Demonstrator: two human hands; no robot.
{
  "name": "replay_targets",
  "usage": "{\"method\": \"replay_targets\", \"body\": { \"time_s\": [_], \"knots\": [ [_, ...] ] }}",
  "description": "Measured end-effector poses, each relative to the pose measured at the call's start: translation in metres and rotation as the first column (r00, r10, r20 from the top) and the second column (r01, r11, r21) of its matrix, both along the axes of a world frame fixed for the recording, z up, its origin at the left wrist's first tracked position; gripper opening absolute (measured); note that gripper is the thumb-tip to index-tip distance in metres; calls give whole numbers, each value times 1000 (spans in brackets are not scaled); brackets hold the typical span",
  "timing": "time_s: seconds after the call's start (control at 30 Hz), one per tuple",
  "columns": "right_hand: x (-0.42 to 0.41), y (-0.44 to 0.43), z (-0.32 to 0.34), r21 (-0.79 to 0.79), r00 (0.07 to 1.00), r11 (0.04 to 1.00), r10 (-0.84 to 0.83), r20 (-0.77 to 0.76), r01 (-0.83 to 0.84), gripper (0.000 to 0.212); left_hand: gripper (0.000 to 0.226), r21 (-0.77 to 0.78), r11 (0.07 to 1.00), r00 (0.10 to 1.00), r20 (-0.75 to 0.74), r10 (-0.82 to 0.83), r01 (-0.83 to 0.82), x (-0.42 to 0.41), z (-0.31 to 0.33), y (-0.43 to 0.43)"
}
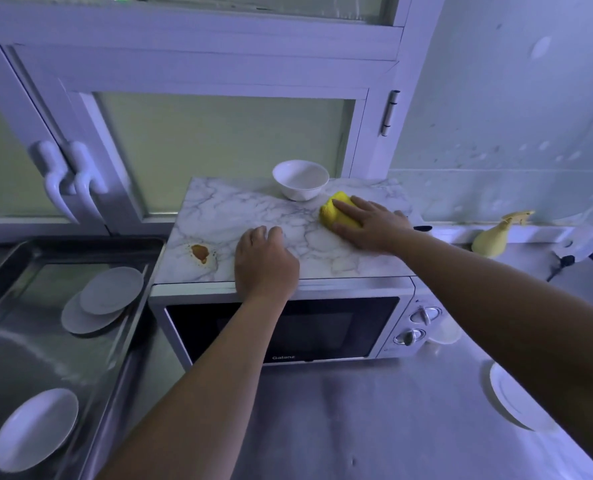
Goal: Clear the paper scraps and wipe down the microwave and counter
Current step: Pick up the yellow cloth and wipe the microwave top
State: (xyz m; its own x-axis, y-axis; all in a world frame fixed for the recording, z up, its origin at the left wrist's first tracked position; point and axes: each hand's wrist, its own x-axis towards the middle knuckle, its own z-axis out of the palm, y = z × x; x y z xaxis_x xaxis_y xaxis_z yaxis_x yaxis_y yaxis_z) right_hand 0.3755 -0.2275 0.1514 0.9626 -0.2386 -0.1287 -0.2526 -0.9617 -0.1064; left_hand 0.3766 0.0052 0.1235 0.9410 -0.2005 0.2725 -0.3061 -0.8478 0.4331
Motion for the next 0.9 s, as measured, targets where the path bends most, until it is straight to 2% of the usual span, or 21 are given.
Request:
{"method": "replay_targets", "body": {
  "time_s": [0.13,0.27,0.37,0.6,0.73,0.9],
  "knots": [
    [28,-27,-5,-55,996,996,-70,57,73,74,40,-17,1000,1000,26,14,-14,2,-6,-1],
    [56,-50,-8,-184,993,983,11,116,11,76,38,-22,999,996,76,40,-38,5,-11,-3],
    [72,-57,-9,-148,996,989,-6,94,20,75,38,-35,998,993,110,46,-43,6,-12,-3],
    [70,-40,-7,-112,995,990,-84,57,90,74,40,-47,997,995,77,59,-55,2,-7,-5],
    [35,-15,-9,-51,999,999,19,27,-18,81,40,-65,996,997,46,68,-65,-1,-2,-5],
    [-25,26,-12,-57,971,970,239,30,-237,96,42,-174,977,992,-53,115,-122,-4,2,-2]
  ]
}}
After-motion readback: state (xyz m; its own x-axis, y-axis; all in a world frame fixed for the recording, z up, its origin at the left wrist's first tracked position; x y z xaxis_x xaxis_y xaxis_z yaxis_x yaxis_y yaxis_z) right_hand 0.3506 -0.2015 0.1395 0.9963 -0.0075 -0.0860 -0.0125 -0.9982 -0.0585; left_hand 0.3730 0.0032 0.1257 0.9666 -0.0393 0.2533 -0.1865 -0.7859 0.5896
